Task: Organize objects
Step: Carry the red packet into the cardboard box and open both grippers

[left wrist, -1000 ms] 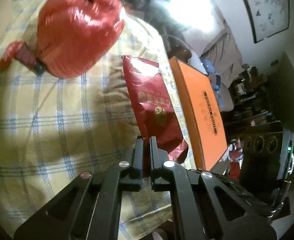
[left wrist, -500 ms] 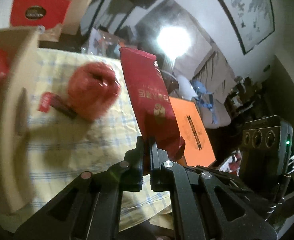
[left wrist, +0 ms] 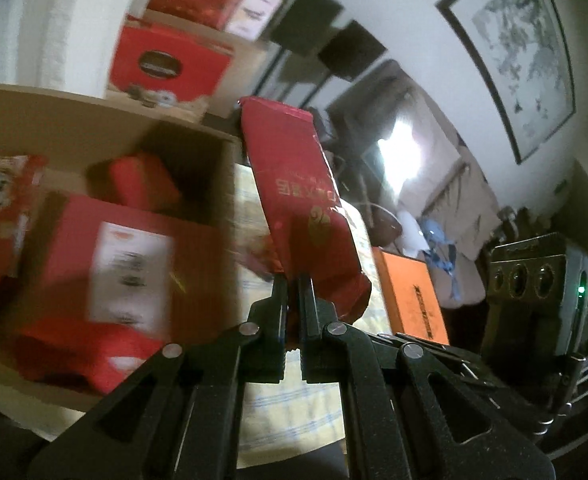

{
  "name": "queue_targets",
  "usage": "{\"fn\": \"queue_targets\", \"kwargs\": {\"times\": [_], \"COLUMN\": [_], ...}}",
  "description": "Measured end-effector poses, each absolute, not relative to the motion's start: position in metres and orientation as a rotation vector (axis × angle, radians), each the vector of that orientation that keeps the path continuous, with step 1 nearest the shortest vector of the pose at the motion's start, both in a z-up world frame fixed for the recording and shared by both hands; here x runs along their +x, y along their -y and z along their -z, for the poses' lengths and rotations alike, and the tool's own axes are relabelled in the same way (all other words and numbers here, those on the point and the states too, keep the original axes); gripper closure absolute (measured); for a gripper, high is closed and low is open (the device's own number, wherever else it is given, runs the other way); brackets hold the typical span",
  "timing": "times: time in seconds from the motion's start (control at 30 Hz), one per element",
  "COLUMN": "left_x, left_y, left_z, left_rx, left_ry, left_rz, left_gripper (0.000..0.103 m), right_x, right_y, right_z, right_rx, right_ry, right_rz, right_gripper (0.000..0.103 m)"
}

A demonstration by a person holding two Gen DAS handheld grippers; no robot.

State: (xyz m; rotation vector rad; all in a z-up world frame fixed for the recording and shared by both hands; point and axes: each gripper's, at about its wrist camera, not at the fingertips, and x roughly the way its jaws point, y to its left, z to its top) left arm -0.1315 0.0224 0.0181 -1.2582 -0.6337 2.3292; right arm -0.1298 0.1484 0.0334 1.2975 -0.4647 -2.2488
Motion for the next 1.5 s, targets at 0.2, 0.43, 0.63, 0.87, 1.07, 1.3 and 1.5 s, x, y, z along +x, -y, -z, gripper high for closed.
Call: {"fn": "queue_targets", "kwargs": {"times": [0.2, 0.43, 0.63, 0.87, 1.07, 1.3, 1.5], "left_x": [-0.133, -0.131, -0.135, -0.149, -0.158, -0.155, -0.150], "left_y": [0.032, 0.091, 0.134, 0.167, 0.172, 0.166, 0.151], "left_z": [-0.014, -0.008, -0.001, 0.015, 0.029, 0.020, 0.004], "left_rx": [-1.285, -1.340, -1.389, -1.478, -1.566, -1.523, -1.476], "left_ry": [0.654, 0.677, 0.718, 0.703, 0.620, 0.606, 0.548], "left_rz": [-2.386, -2.444, -2.464, -2.452, -2.485, -2.540, -2.568], "left_gripper": [0.099, 0.099, 0.099, 0.099, 0.096, 0.048, 0.033], "right_x": [-0.148, -0.161, -0.172, -0.174, -0.160, -0.156, -0.147], "right_y": [-0.091, -0.035, 0.007, 0.039, 0.031, 0.001, -0.033], "right_z": [-0.025, -0.013, -0.003, 0.011, -0.009, -0.033, -0.049], "right_rx": [1.307, 1.323, 1.344, 1.403, 1.350, 1.305, 1.268], "right_ry": [0.434, 0.414, 0.382, 0.335, 0.264, 0.240, 0.204], "right_rz": [2.164, 2.091, 2.040, 1.952, 1.997, 2.077, 2.169], "right_gripper": [0.095, 0.095, 0.094, 0.085, 0.067, 0.055, 0.042]}}
